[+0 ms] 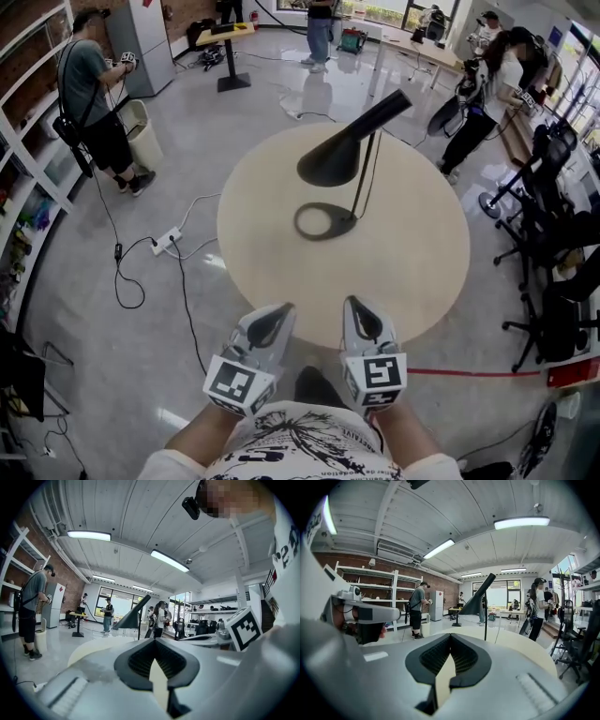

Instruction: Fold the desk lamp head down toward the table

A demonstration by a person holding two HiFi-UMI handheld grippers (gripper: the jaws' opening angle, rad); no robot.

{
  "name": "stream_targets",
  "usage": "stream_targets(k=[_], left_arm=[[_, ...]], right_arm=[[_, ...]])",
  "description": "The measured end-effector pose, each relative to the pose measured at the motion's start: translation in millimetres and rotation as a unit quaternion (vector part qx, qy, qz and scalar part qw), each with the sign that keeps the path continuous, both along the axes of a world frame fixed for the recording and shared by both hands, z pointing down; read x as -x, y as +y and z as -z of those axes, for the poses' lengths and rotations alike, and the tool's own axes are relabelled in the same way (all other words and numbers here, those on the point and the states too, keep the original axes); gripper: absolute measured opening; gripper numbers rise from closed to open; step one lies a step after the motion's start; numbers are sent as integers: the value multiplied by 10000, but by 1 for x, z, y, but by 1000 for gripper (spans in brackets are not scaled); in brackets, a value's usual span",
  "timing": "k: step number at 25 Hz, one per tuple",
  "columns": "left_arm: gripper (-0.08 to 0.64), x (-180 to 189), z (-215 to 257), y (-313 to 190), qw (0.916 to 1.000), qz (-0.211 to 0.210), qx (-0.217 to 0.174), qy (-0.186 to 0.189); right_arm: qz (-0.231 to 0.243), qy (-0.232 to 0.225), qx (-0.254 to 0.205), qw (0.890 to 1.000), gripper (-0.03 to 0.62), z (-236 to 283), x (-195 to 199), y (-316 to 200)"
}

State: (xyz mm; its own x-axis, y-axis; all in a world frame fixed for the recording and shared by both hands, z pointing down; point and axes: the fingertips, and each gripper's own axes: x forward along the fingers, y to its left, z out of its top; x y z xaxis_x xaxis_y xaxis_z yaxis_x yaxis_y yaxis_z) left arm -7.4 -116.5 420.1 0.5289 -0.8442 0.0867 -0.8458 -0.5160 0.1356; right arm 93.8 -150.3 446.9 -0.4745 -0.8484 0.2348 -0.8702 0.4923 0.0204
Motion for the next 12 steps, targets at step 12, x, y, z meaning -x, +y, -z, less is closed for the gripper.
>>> stream_targets(k=[12], left_arm=[[6, 40, 7, 140, 9993, -229, -236, 198]], right_arm=[[-88, 216, -265, 9994, 8, 10, 35, 151]])
